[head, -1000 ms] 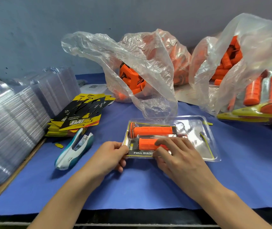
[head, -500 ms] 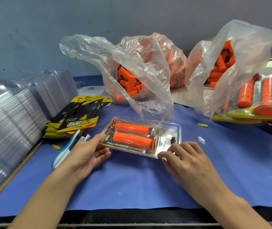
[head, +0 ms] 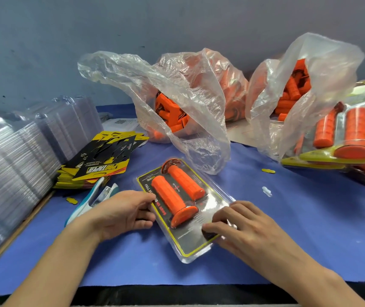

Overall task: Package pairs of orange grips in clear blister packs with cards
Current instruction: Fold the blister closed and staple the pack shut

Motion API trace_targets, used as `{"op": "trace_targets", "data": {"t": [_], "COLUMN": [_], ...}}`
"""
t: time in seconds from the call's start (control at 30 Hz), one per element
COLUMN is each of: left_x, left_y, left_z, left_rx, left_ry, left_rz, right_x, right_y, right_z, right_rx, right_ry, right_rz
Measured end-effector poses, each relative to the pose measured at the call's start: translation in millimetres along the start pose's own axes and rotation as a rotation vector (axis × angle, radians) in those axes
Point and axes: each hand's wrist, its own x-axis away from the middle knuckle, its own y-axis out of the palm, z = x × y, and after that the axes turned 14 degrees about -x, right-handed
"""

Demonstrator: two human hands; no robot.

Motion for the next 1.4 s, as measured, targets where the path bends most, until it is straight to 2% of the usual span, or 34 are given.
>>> {"op": "trace_targets", "data": {"t": [0.1,0.27,0.47,0.67,0.73,0.83,0.93,1.0,1.07,1.13,1.2,1.27,1.4], "left_x": [1,8,4,-7,-13,-23,-26,-16,6,27,33,27,17], "left_y": [25,43,10,-13,-10,0,7,16,34,57,75,80,63], "left_z": [-5,-15,-7,-1,4,17,34,41,38,23,5,-8,-20], "left_rx": [0.023,-0.109,-0.296,-0.54,-0.671,-0.813,-1.017,-0.957,-0.924,-1.107,-1.361,-1.52,-1.479], "left_ry": [0.057,0.111,0.099,0.242,0.312,0.438,0.522,0.671,0.873,1.009,1.05,1.083,1.196], "left_rz": [0.068,0.147,0.013,-0.213,-0.138,0.093,0.479,0.674,0.665,0.577,0.557,0.608,0.691], "right_x": [-1,-3,2,0,-3,-6,-8,-10,-12,-14,-14,-14,-14], "right_y": [1,-3,-3,-2,-2,-3,-2,-1,1,0,1,2,-2], "right_z": [-3,-13,-17,-1,2,3,2,3,5,8,10,9,8], "right_rx": [-0.015,0.07,-0.008,-0.061,-0.067,-0.06,-0.023,0.007,0.017,0.014,0.012,0.004,0.065], "right_ry": [-0.027,-0.117,-0.121,-0.044,-0.026,0.014,0.031,0.038,0.05,0.061,0.064,0.067,0.09], "right_rz": [0.018,0.008,-0.013,-0.007,-0.007,-0.005,0.018,0.027,0.052,0.068,0.072,0.075,0.111]}}
